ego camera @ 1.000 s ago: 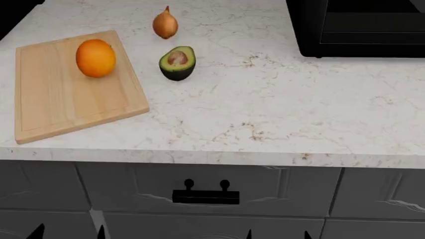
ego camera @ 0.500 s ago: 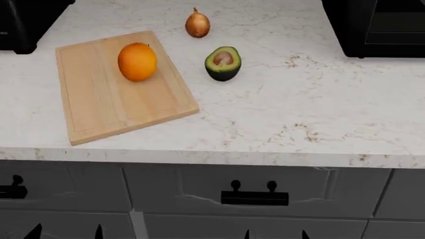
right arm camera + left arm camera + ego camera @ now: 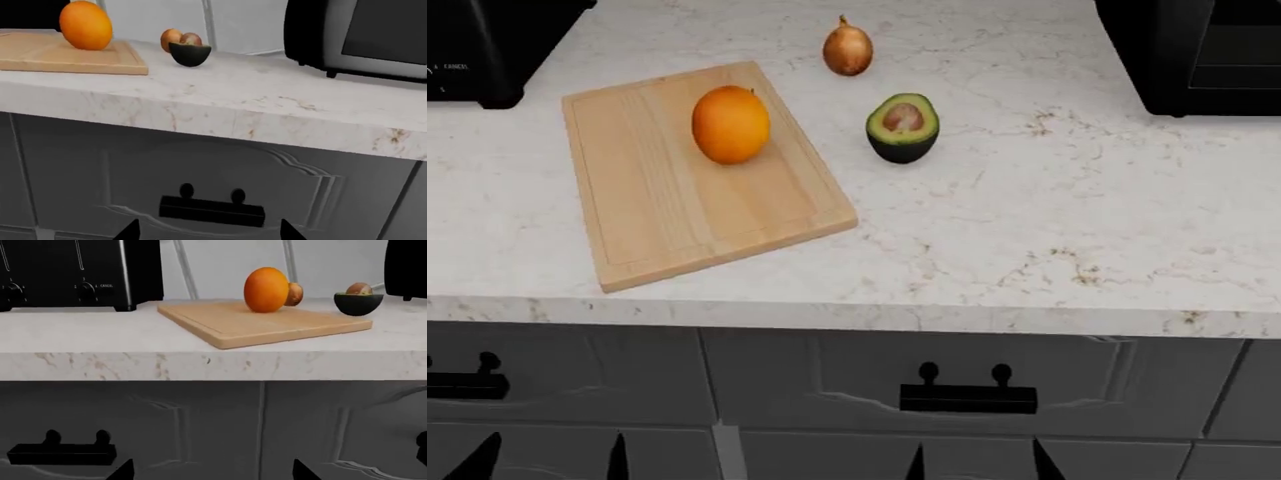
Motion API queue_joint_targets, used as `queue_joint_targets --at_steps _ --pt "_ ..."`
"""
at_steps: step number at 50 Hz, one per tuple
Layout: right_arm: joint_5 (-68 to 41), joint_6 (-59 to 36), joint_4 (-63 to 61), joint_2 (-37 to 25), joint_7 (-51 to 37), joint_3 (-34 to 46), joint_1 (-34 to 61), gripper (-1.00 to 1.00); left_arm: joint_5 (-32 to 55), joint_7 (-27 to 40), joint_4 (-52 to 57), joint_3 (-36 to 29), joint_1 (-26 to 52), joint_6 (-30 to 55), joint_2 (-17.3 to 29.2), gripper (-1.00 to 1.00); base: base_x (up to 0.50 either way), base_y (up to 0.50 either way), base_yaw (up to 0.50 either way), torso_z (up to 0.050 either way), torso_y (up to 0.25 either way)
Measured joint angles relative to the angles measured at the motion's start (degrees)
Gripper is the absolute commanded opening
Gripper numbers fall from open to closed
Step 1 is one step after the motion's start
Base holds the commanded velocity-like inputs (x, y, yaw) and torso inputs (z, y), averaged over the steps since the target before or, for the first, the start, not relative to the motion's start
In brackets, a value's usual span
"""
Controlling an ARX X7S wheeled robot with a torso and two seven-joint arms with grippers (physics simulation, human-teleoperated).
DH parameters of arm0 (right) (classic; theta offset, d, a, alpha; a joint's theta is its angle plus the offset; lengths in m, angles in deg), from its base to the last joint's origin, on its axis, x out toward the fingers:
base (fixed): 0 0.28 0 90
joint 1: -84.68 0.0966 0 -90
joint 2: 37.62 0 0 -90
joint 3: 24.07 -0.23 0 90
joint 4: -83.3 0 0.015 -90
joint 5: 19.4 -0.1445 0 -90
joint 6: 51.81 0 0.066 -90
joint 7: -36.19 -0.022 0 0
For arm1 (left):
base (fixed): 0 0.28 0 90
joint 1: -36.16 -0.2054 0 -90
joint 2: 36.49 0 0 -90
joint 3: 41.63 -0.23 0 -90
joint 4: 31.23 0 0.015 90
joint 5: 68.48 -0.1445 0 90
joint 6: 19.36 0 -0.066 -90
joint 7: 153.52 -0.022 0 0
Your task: Clear the non-vegetable object off the cutting board and place the vegetables onto it.
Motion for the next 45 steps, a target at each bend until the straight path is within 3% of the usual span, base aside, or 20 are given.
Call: queue_joint_targets --at_steps 16,30,45 --pt "-1.62 -33.82 -23.24 -1.07 2.03 0.44 9.89 1.0 4.6 2.9 21.4 1.72 8.28 29.45 2.83 1.0 0.0 0.0 0.0 0.0 0.0" --pt "-5.1 -62.08 -35.2 -1.46 4.82 -0.76 28.17 1.0 12.9 2.18 33.42 6.13 26.31 55.28 3.96 1.0 0.0 0.0 0.0 0.0 0.0" --pt "-43.44 -73.56 -22.74 -12.03 -15.27 -5.1 53.18 1.0 17.78 0.2 24.91 7.97 50.09 70.47 3.41 1.0 0.0 0.0 0.0 0.0 0.0"
